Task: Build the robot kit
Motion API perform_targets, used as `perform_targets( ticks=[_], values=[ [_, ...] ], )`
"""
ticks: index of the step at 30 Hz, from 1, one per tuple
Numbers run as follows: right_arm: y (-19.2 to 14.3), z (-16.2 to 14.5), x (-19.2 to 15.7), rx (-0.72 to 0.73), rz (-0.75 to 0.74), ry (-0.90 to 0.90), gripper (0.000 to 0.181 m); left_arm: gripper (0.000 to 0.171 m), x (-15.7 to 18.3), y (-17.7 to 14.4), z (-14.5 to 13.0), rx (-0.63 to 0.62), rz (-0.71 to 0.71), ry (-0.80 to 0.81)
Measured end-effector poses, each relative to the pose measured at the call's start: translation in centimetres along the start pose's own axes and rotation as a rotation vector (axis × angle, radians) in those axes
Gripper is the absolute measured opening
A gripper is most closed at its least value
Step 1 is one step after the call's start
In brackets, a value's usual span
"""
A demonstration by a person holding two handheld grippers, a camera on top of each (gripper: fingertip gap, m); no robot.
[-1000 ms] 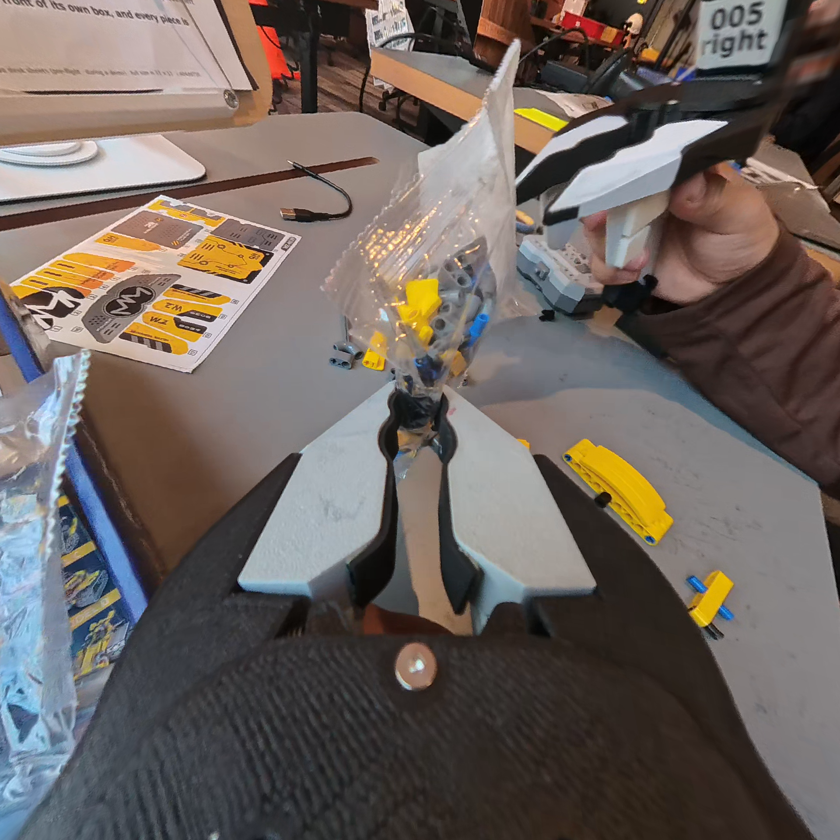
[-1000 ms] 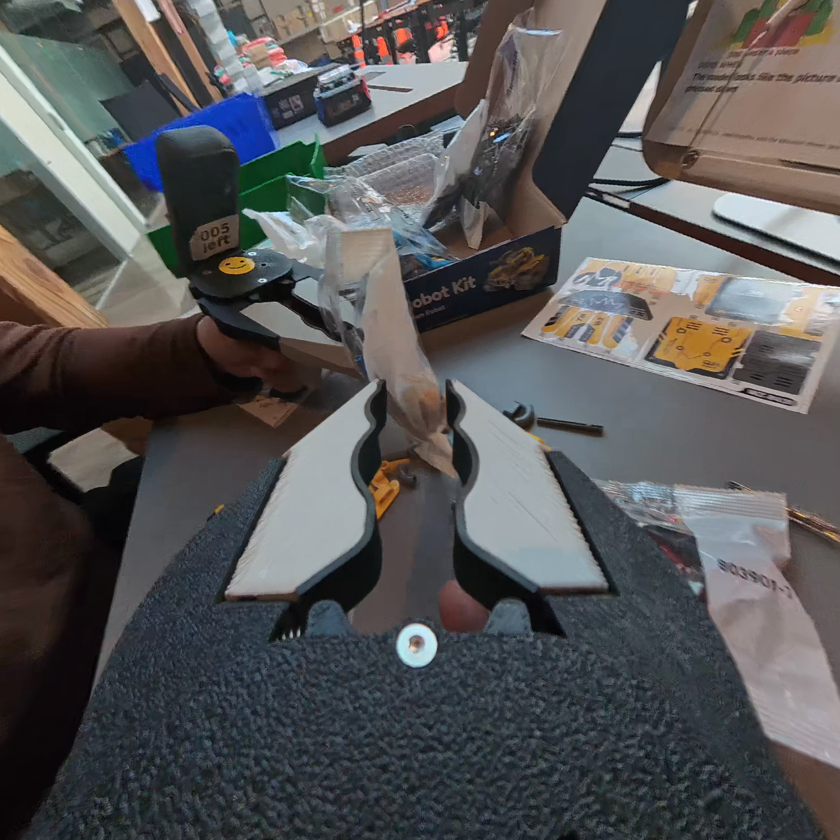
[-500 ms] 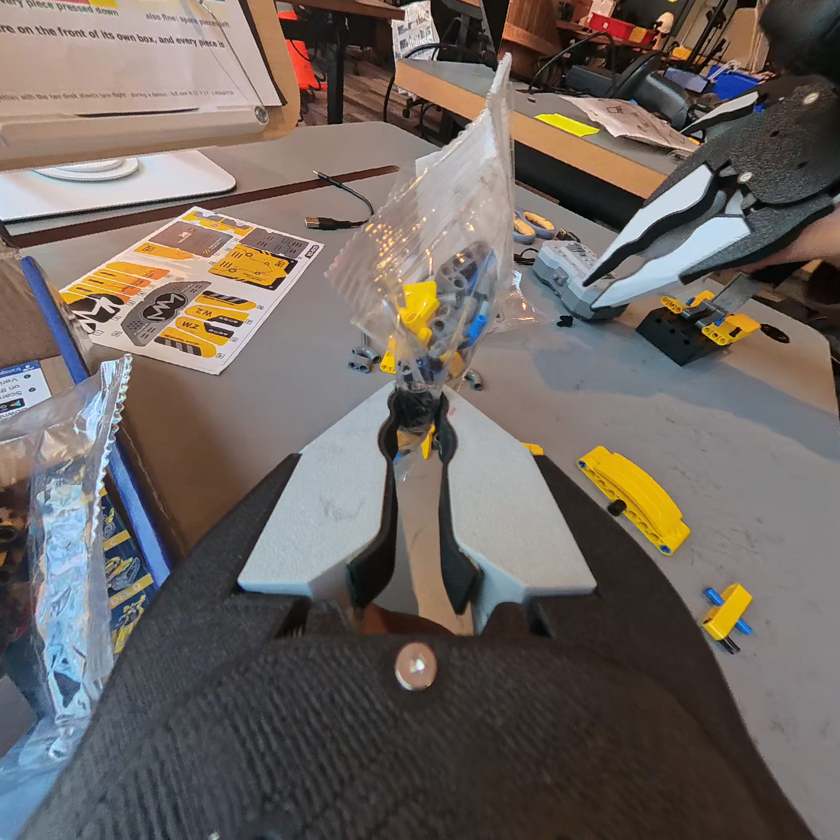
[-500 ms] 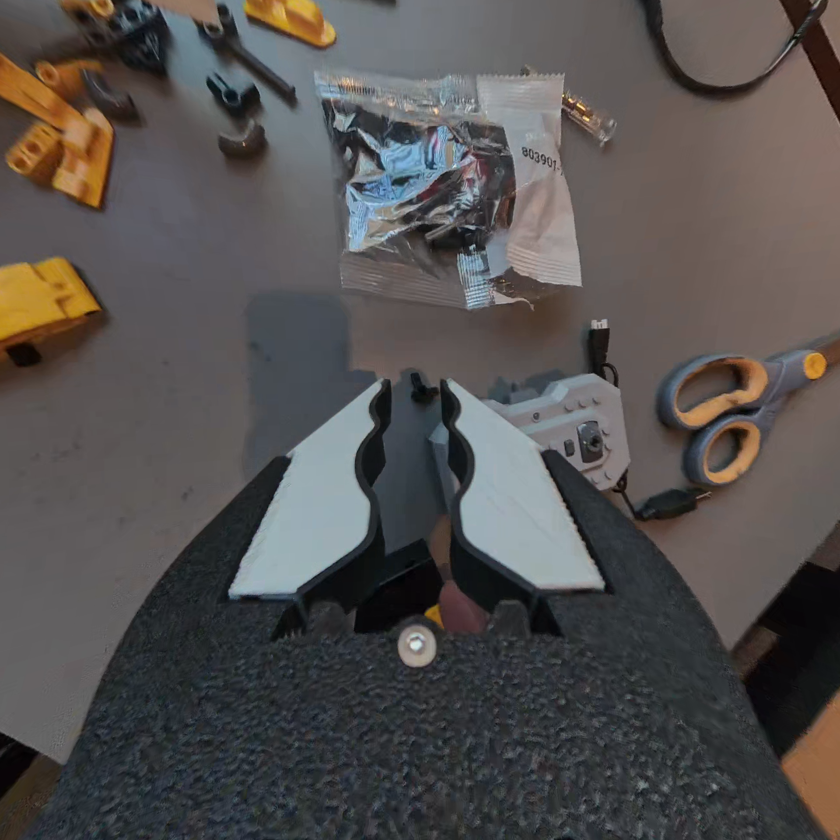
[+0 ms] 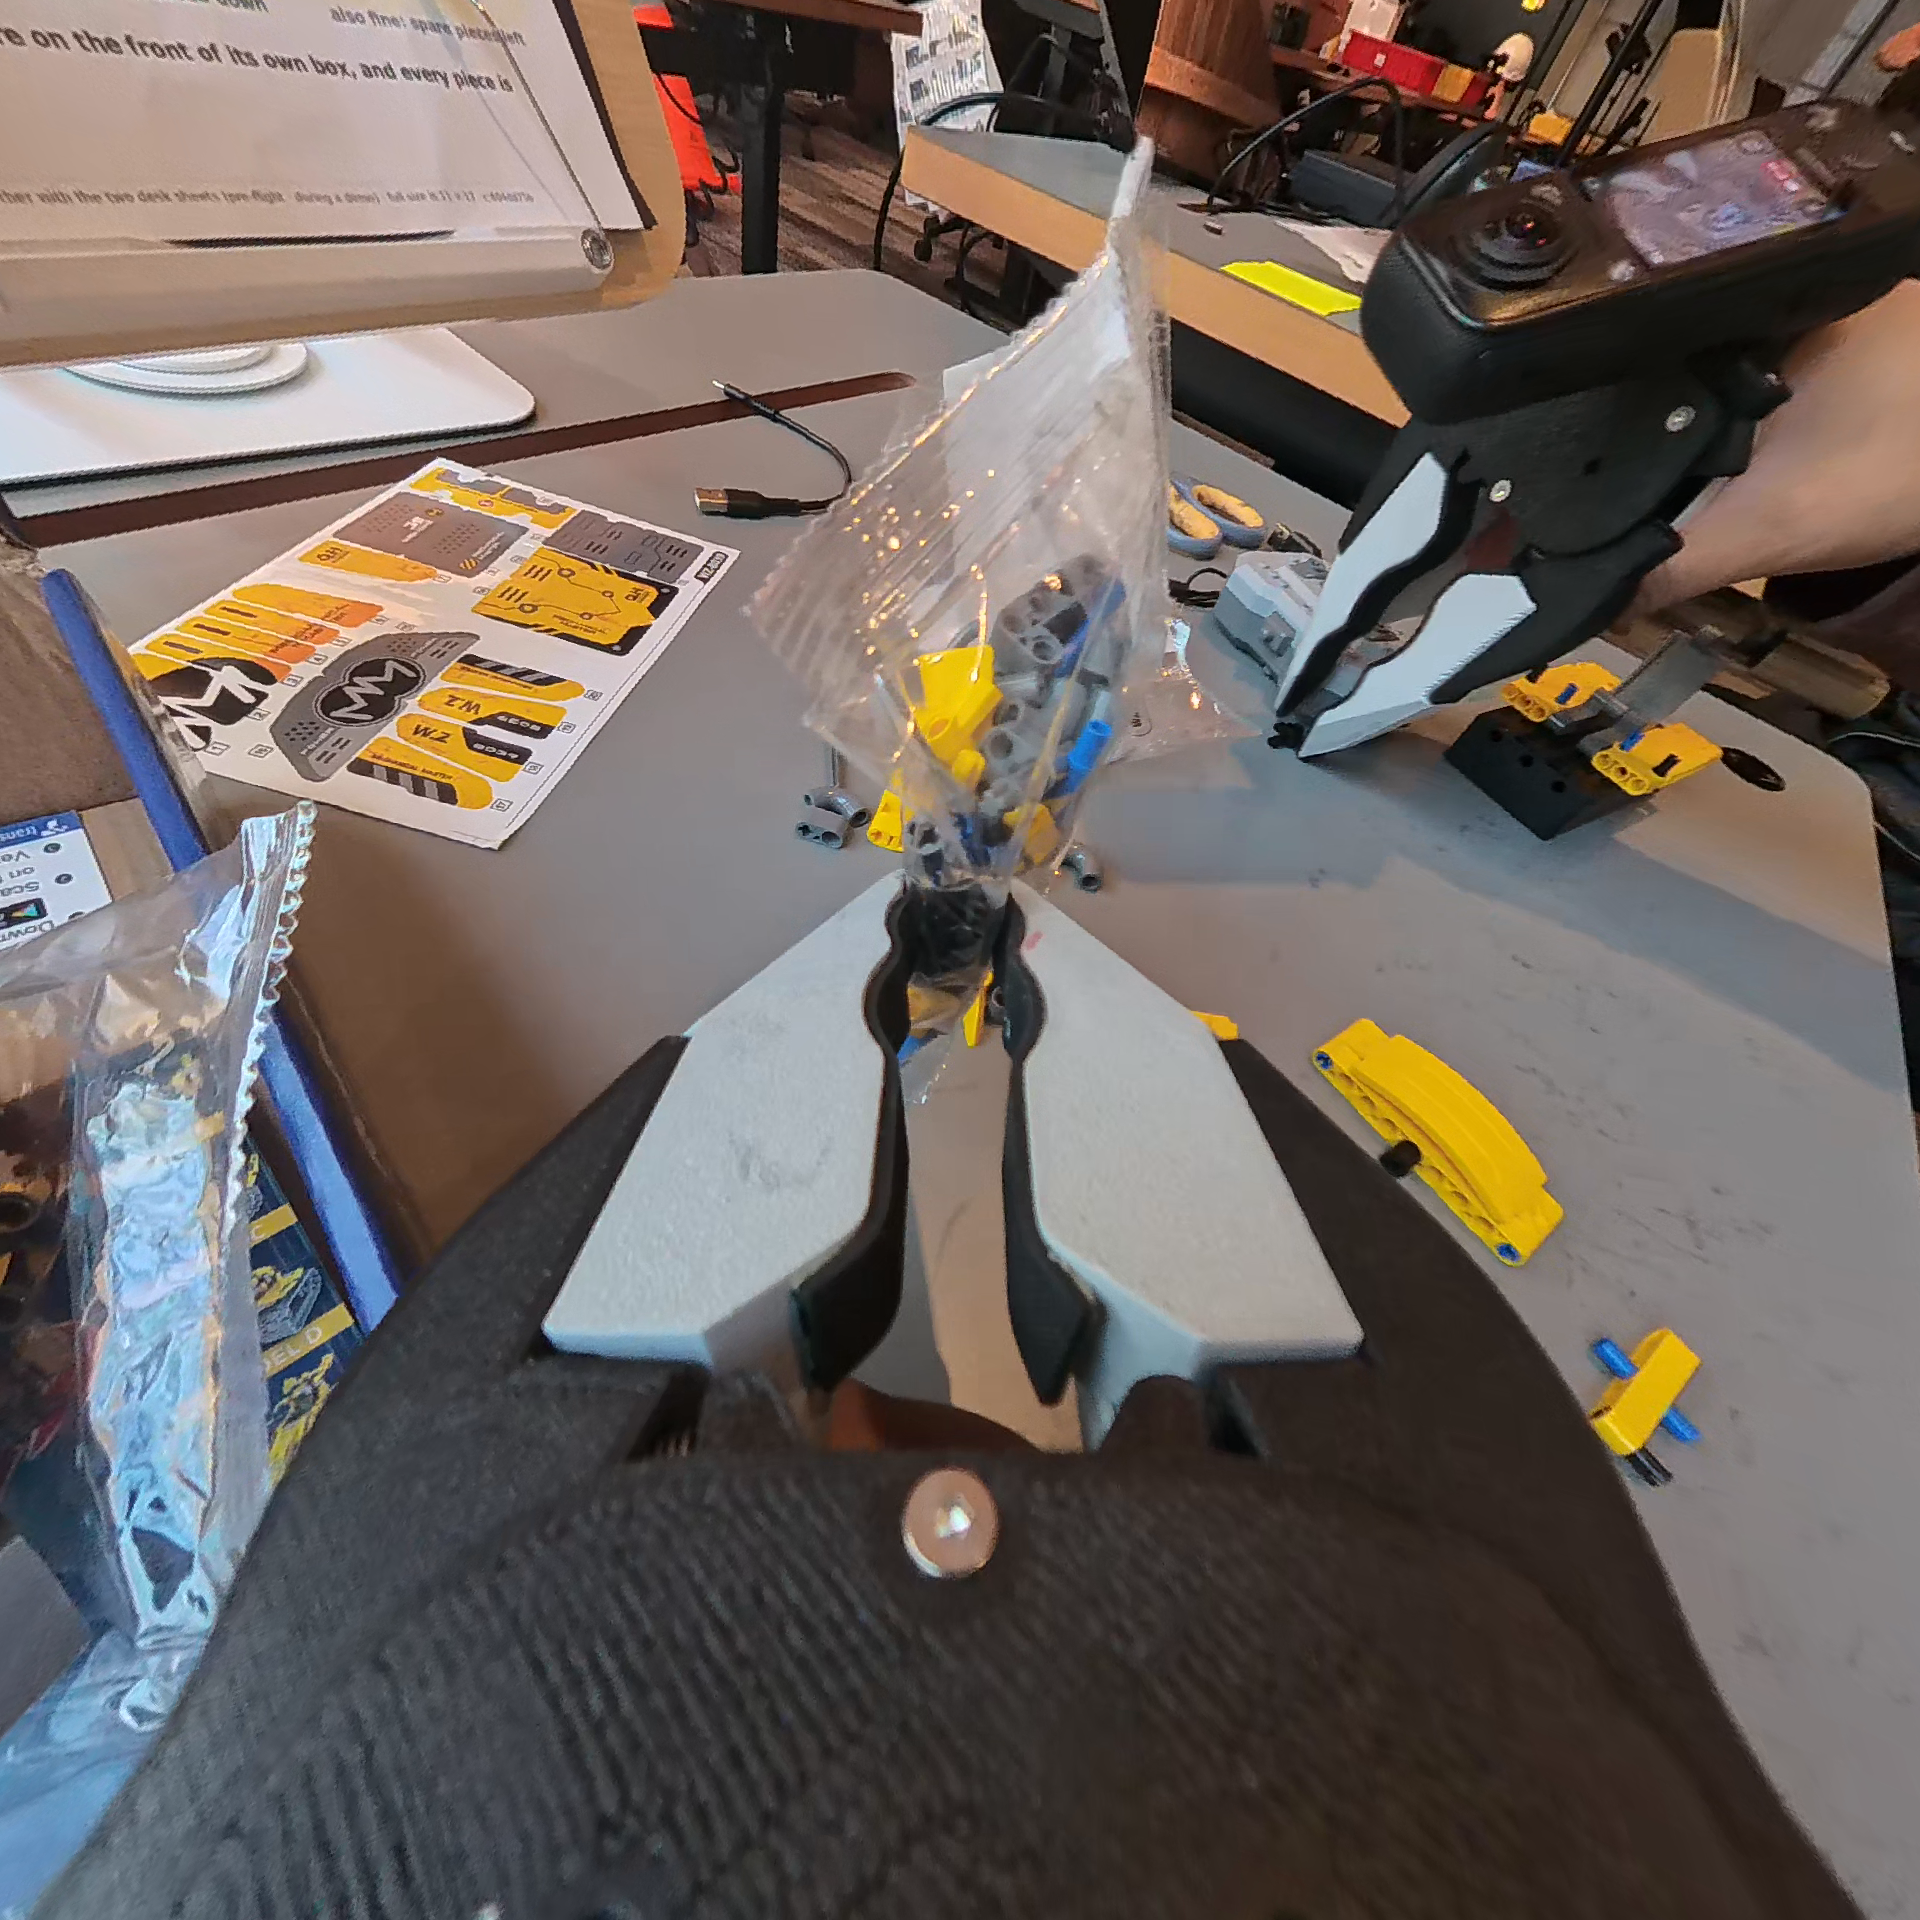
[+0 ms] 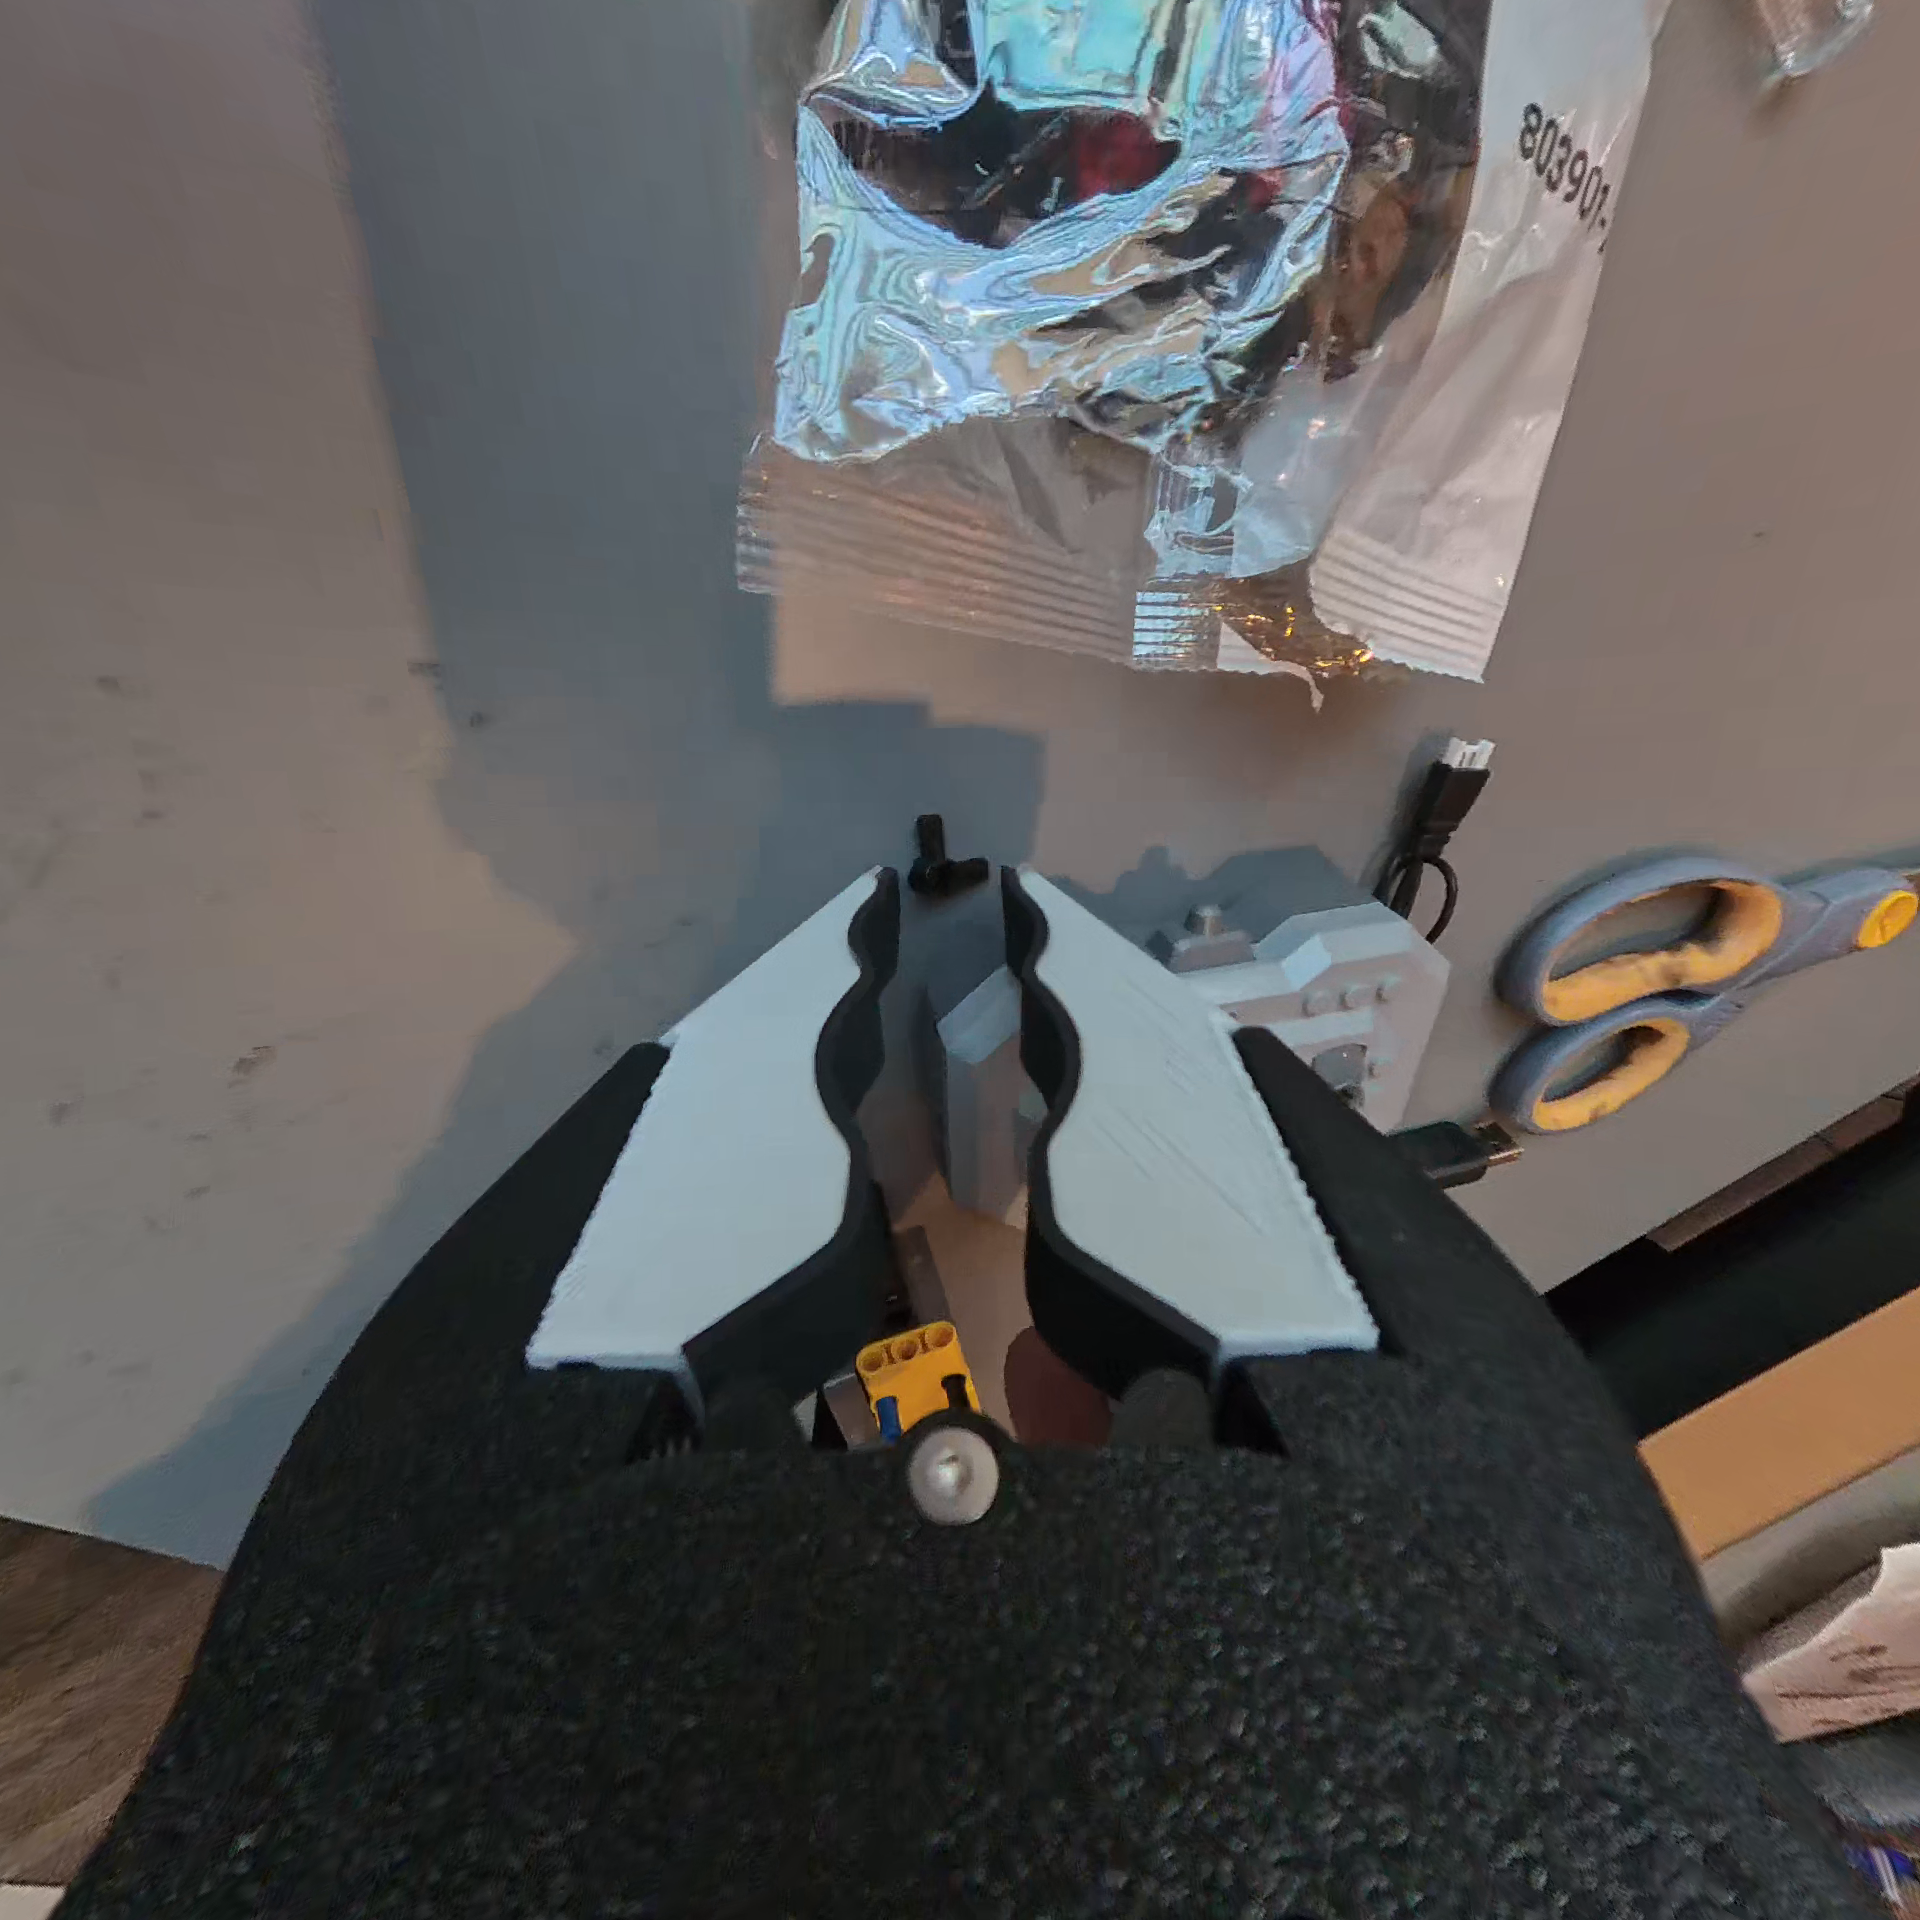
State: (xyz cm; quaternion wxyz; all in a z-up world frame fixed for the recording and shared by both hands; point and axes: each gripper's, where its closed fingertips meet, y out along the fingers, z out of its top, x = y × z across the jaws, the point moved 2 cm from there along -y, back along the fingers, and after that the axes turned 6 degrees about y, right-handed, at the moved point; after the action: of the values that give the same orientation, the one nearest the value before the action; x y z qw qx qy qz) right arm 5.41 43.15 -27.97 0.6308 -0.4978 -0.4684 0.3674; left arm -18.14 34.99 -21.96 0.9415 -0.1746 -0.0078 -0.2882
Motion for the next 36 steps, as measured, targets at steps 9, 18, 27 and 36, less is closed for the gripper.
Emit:
perform_targets(
  ticks=[9,18,27,36],
  values=[
    [0.0,0.4,-0.7,0.022,0.076,-0.079,0.009,0.01,0.0,-0.2,0.4,0.012,-0.001,-0.006],
    [-3.3,4.3,-4.1,0.253,0.219,-0.107,0.009,0.01,-0.4,-0.4,0.5,0.018,0.027,-0.007],
    [-5.4,14.3,-8.2,0.64,0.344,-0.081,0.009,0.01,-1.2,-0.6,0.5,0.017,0.08,0.007],
    [-3.8,14.0,-7.9,0.655,0.383,-0.025,0.02,0.01,-1.5,-0.9,0.9,0.035,0.099,-0.001]
  ],
)
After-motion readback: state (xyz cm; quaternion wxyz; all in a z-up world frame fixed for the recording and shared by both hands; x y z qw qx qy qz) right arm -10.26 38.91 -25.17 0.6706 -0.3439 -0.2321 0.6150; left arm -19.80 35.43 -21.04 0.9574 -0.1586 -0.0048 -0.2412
